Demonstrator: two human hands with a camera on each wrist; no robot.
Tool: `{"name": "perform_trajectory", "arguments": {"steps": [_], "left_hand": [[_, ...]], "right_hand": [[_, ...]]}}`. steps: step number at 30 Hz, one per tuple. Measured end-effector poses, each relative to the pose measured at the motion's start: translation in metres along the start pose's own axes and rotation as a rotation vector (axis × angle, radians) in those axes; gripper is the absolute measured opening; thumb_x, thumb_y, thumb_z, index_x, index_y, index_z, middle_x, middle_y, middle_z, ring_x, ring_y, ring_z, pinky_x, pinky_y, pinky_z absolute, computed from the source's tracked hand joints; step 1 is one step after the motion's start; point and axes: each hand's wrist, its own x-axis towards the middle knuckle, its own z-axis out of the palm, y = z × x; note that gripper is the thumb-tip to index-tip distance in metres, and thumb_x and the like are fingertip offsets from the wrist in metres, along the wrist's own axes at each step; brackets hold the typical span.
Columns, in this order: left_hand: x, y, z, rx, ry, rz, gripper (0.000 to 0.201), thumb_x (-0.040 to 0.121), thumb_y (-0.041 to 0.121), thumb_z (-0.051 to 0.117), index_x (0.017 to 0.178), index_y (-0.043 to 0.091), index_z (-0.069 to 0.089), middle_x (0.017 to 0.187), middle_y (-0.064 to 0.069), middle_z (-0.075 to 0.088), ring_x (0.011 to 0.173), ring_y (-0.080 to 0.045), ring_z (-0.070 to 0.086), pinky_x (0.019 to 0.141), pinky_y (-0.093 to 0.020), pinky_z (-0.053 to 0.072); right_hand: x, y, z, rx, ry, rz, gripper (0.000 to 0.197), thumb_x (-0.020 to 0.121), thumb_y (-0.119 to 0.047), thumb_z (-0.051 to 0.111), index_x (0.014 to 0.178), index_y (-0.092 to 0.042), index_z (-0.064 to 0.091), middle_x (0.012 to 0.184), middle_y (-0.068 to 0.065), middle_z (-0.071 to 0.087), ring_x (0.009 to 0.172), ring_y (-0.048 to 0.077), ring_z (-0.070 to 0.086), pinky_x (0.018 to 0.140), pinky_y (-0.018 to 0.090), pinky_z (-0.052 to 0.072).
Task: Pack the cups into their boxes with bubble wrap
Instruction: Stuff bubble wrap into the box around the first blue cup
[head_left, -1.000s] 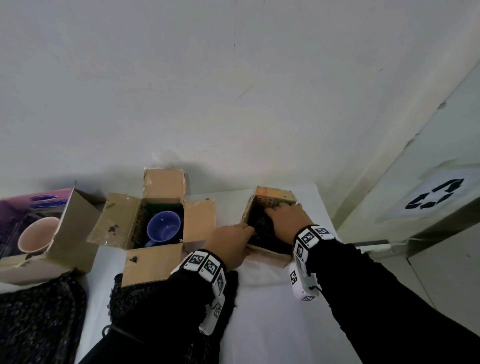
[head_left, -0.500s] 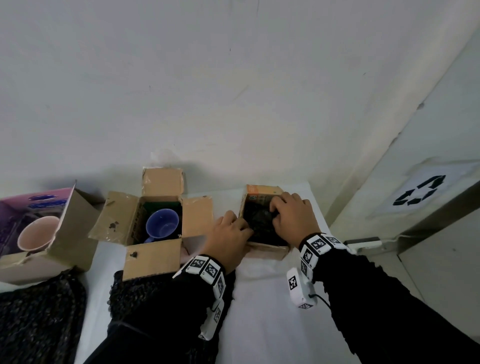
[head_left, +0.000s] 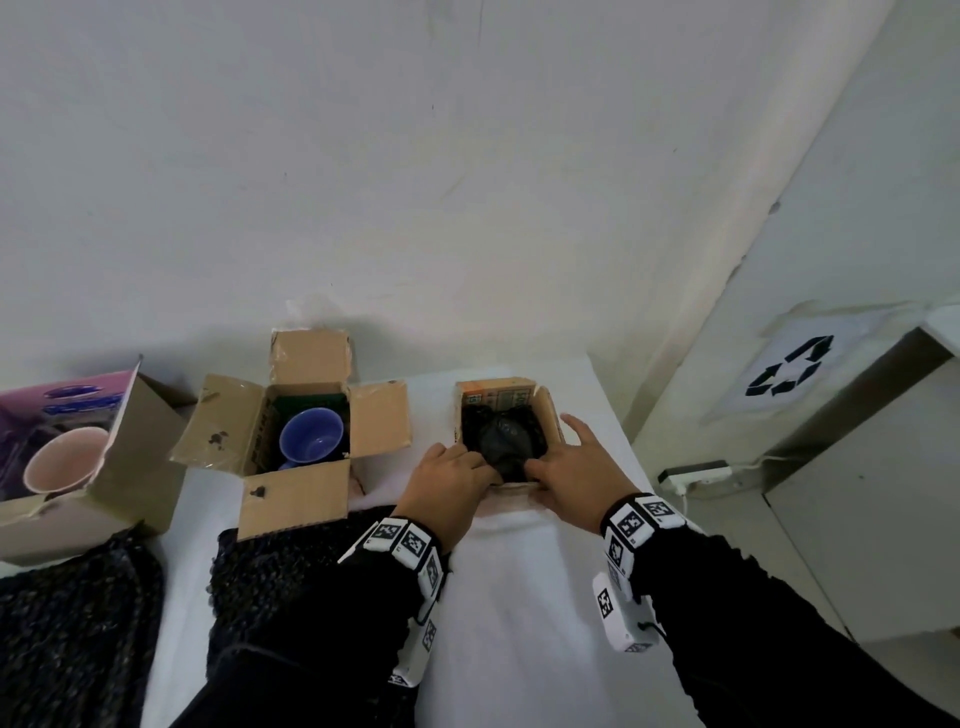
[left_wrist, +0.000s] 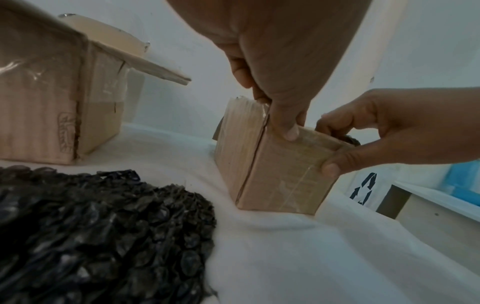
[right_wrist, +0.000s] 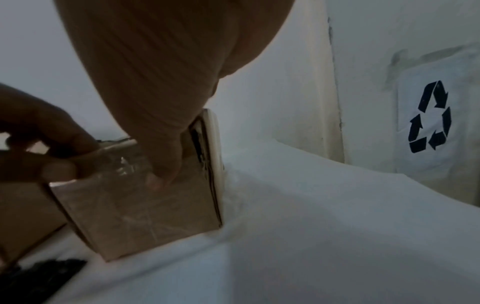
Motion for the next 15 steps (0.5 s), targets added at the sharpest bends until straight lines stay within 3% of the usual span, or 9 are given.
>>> {"name": "perform_trajectory", "arguments": {"steps": [2, 4, 5, 6, 8, 10, 11, 13, 15], "left_hand": [[-0.001, 0.004, -0.001, 0.049, 0.023, -0.055, 0.019, 0.065, 0.026, 0.078, 0.081, 0.033, 0.072, 0.08, 0.012, 0.06, 0.085, -0.02, 0.05, 0.067, -0.033, 0.039], [0.0, 0.005, -0.003, 0.053, 0.045, -0.096, 0.02, 0.065, 0.027, 0.079, 0.082, 0.035, 0.073, 0.088, 0.008, 0.056, 0.091, -0.023, 0.044, 0.07, -0.036, 0.04], [0.0, 0.004, -0.004, 0.042, 0.049, -0.107, 0.022, 0.064, 0.027, 0.08, 0.082, 0.037, 0.073, 0.091, 0.007, 0.055, 0.091, -0.024, 0.043, 0.07, -0.038, 0.041], [0.0, 0.004, -0.005, 0.032, 0.043, -0.116, 0.022, 0.063, 0.029, 0.081, 0.082, 0.038, 0.073, 0.094, 0.006, 0.055, 0.092, -0.024, 0.042, 0.07, -0.038, 0.041], [0.0, 0.002, -0.006, -0.001, 0.033, -0.155, 0.022, 0.063, 0.032, 0.08, 0.083, 0.037, 0.072, 0.105, 0.003, 0.055, 0.098, -0.026, 0.041, 0.073, -0.039, 0.044], [0.0, 0.0, -0.006, -0.082, 0.044, -0.226, 0.028, 0.067, 0.031, 0.079, 0.093, 0.03, 0.07, 0.124, -0.004, 0.051, 0.107, -0.03, 0.042, 0.083, -0.045, 0.048], [-0.002, -0.001, -0.006, -0.15, 0.041, -0.262, 0.037, 0.069, 0.03, 0.078, 0.104, 0.025, 0.066, 0.132, -0.007, 0.045, 0.113, -0.031, 0.043, 0.091, -0.046, 0.047], [-0.003, -0.005, -0.005, -0.307, 0.004, -0.341, 0.055, 0.075, 0.031, 0.075, 0.124, 0.019, 0.053, 0.141, -0.006, 0.035, 0.122, -0.025, 0.042, 0.102, -0.038, 0.042], [-0.003, -0.011, -0.005, -0.398, -0.017, -0.377, 0.062, 0.077, 0.034, 0.074, 0.13, 0.019, 0.046, 0.141, 0.0, 0.032, 0.118, -0.02, 0.048, 0.098, -0.032, 0.044]], "right_hand": [[-0.001, -0.001, 0.008, -0.091, 0.051, -0.006, 0.005, 0.081, -0.026, 0.058, 0.079, -0.023, 0.061, 0.06, -0.002, 0.065, 0.079, 0.025, 0.067, 0.117, 0.049, 0.001], [-0.001, 0.0, 0.017, -0.164, 0.05, -0.018, 0.005, 0.078, -0.024, 0.059, 0.074, -0.02, 0.059, 0.056, 0.007, 0.064, 0.105, 0.037, 0.063, 0.117, 0.054, 0.014], [-0.001, 0.001, 0.017, -0.143, 0.008, -0.032, 0.01, 0.081, -0.025, 0.052, 0.077, -0.018, 0.059, 0.061, 0.013, 0.066, 0.121, 0.044, 0.052, 0.117, 0.053, 0.017], [0.0, 0.001, 0.016, -0.094, -0.029, -0.044, 0.021, 0.085, -0.03, 0.043, 0.082, -0.017, 0.059, 0.066, 0.015, 0.067, 0.126, 0.045, 0.047, 0.117, 0.049, 0.018], [0.002, 0.004, 0.01, 0.117, 0.015, -0.007, 0.04, 0.089, -0.048, 0.032, 0.087, -0.019, 0.059, 0.076, 0.008, 0.068, 0.105, 0.034, 0.06, 0.108, 0.036, 0.031], [0.005, 0.006, -0.002, 0.476, 0.181, 0.137, 0.036, 0.088, -0.058, 0.041, 0.084, -0.026, 0.058, 0.074, -0.003, 0.064, 0.078, 0.018, 0.06, 0.083, 0.034, 0.048], [0.009, 0.009, -0.006, 0.609, 0.283, 0.223, 0.028, 0.088, -0.054, 0.048, 0.083, -0.028, 0.057, 0.072, -0.007, 0.062, 0.072, 0.014, 0.058, 0.072, 0.035, 0.05], [0.023, 0.018, -0.013, 0.706, 0.474, 0.391, 0.013, 0.089, -0.041, 0.056, 0.09, -0.028, 0.057, 0.08, -0.006, 0.062, 0.079, 0.015, 0.058, 0.07, 0.036, 0.05], [0.046, 0.028, -0.012, 0.728, 0.473, 0.535, 0.025, 0.088, -0.035, 0.059, 0.11, -0.022, 0.057, 0.104, 0.001, 0.062, 0.104, 0.022, 0.055, 0.084, 0.038, 0.048]]}}
